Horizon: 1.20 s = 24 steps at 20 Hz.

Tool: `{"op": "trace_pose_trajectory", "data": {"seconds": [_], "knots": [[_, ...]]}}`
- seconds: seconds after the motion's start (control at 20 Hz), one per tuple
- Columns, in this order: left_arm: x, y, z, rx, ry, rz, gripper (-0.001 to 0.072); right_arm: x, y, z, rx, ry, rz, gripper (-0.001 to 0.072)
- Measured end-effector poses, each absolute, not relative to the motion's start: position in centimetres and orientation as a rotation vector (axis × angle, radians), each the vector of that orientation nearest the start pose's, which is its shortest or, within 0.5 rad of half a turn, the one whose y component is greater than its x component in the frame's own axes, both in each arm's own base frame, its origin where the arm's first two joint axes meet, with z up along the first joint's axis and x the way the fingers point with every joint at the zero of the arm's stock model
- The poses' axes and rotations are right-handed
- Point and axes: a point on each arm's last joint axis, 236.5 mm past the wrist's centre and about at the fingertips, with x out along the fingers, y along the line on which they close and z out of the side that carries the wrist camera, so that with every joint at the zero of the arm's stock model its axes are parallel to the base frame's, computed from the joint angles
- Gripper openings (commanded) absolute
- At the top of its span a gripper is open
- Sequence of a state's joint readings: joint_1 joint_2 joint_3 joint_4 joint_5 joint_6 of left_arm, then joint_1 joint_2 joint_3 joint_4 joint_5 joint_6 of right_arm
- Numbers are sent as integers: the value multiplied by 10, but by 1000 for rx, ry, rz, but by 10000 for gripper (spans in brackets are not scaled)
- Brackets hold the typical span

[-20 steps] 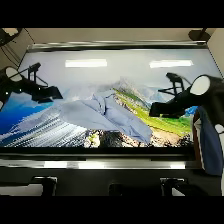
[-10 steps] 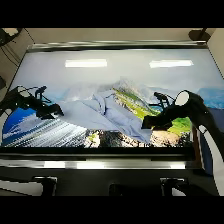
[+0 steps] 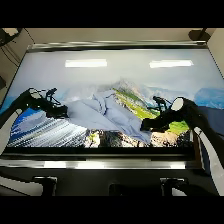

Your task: Fold the shirts.

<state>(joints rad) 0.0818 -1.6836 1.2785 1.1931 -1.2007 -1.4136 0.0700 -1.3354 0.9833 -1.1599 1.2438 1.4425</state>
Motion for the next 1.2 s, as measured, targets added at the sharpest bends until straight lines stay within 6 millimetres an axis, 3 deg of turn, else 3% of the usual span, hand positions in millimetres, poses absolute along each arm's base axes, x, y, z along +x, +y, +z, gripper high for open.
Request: {"op": "trace_pose_trajectory", "data": {"seconds": [0.15,0.2,0.3,0.5,0.65,0.7,0.75,0.8,0.9,1.1,1.15,1.2], "knots": [[401,-54,-99,-317,1535,-229,43,304,125,-68,211,1586,405,701],[402,-54,-98,-314,1532,-230,43,300,132,-74,180,1599,434,579],[402,-55,-94,-306,1524,-233,42,292,146,-82,107,1619,486,45],[409,-57,-63,-281,1460,-255,41,293,149,-78,-16,1587,510,43],[429,-56,-8,-237,1314,-276,41,324,139,-38,-103,1424,458,45],[434,-55,13,-224,1262,-279,42,336,133,-22,-125,1354,425,97],[438,-55,31,-213,1219,-281,41,344,127,-8,-145,1301,397,539],[440,-54,43,-203,1189,-284,41,350,123,0,-160,1264,379,670],[438,-55,52,-196,1173,-287,41,344,117,-1,-182,1283,362,700],[424,-55,37,-199,1221,-286,42,312,135,-44,-102,1440,434,698],[420,-55,32,-201,1236,-285,42,306,141,-54,-79,1471,460,686],[417,-54,28,-201,1248,-284,41,304,148,-63,-52,1490,478,595]]}}
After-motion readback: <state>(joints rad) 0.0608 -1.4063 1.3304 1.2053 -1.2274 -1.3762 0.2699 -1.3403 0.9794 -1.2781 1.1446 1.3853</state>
